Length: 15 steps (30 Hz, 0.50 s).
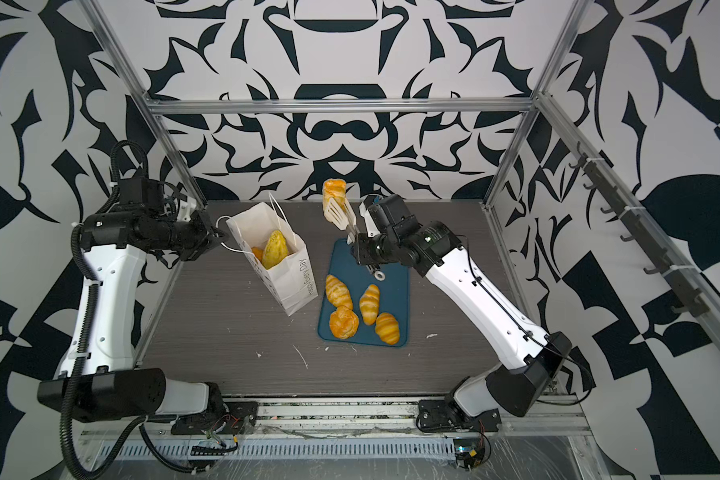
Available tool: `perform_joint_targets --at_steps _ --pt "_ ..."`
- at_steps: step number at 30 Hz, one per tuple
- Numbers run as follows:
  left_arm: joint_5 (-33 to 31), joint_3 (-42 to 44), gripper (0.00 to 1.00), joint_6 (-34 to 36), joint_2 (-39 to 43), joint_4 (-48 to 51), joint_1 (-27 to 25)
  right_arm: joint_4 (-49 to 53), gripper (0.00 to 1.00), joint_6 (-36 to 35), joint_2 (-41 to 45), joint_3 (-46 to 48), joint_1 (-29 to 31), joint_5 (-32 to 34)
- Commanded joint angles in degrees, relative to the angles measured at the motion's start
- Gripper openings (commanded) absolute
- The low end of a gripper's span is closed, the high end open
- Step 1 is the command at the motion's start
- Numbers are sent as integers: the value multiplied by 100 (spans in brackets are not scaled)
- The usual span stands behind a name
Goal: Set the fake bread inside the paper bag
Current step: 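Lift the croissant with the tongs and carry it toward the bag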
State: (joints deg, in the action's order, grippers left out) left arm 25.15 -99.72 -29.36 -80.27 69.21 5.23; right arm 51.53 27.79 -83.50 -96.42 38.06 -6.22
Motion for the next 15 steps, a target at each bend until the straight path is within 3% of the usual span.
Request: perform_joint_targets --at_steps 1,15 --pt "36 -62 0 -16 -39 155 21 -489 29 -198 186 -389 119 164" --pt "25 -65 0 -8 -51 154 26 -593 30 -449 -76 -1223 674 242"
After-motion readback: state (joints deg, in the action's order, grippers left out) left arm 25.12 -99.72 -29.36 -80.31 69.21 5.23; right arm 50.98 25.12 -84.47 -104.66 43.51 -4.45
